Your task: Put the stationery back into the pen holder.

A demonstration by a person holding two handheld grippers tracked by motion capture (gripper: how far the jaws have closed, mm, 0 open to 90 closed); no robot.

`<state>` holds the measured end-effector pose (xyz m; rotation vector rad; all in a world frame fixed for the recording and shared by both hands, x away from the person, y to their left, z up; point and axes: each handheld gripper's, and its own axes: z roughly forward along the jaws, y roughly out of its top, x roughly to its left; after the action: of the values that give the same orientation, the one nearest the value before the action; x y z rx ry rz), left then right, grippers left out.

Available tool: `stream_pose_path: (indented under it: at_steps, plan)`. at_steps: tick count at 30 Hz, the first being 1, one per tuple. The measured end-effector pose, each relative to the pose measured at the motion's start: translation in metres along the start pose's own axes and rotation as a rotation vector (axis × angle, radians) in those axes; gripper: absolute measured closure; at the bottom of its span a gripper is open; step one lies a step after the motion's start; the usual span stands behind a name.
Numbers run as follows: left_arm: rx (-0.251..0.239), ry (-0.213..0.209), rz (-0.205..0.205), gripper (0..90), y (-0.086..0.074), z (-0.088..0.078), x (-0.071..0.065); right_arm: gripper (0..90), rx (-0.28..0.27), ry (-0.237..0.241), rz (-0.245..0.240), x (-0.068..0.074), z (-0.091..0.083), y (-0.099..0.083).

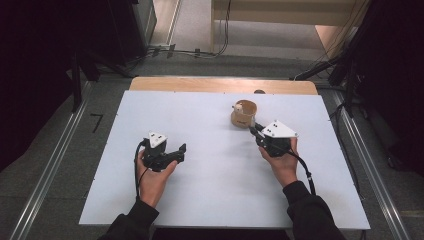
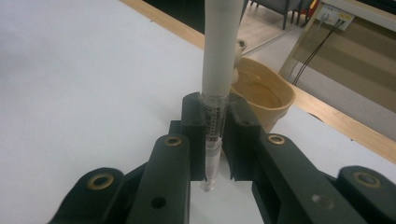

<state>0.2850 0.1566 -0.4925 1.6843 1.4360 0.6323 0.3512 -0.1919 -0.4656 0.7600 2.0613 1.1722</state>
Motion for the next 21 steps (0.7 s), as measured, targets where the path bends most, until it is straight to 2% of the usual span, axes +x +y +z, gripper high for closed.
stream_pose_path:
  at_steps: [7, 14, 21]
  plan:
    - [0.003, 0.033, -0.014, 25.9, -0.005, -0.005, 0.014, 77.5, -0.022, 0.010, 0.076, -0.013, 0.004, 0.010]
    - [0.011, 0.055, -0.028, 25.9, -0.008, -0.010, 0.025, 77.5, -0.028, 0.008, 0.098, -0.022, 0.007, 0.021]
    - [0.013, 0.055, -0.033, 25.9, -0.009, -0.012, 0.027, 77.6, -0.030, 0.006, 0.123, -0.029, 0.013, 0.030]
